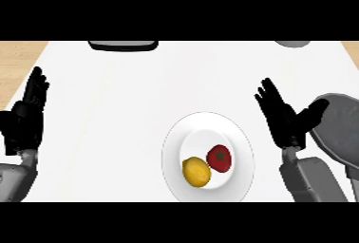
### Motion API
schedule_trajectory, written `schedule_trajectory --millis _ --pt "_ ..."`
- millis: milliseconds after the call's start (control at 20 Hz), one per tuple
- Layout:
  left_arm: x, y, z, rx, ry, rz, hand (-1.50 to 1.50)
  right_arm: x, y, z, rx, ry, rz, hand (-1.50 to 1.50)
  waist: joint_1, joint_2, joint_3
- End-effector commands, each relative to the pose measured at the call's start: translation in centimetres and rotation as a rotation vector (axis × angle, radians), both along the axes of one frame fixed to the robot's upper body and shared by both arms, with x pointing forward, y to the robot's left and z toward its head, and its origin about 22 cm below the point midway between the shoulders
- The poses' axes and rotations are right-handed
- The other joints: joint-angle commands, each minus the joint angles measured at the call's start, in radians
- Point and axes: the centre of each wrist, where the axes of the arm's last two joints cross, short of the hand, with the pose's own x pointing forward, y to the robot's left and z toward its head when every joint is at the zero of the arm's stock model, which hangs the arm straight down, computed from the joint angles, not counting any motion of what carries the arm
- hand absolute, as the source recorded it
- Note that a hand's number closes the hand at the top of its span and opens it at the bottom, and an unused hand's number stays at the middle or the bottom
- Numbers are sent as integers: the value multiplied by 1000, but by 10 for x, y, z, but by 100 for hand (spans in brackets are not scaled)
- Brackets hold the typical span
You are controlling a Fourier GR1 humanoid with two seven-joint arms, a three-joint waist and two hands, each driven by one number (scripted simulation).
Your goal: Pick the tomato from the plate and place it in the pan
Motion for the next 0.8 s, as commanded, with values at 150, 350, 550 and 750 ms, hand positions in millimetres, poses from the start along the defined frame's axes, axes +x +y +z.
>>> schedule_trajectory --millis 150,350,550,750 --pt "-4 -12 2 -150 54 -69 0 3 3 53 -50 -372 1 150 -46 9 -13" --pt "-12 -24 -13 -302 154 -120 0 -18 -26 40 -448 -313 -160 150 -90 -2 -20" --pt "-18 -17 -8 -313 144 -105 0 -77 -23 29 -625 -409 -125 -150 -107 -11 -17" --pt "-15 -17 -2 -335 138 -126 0 -128 -38 33 -772 -344 -183 -150 -97 0 -17"
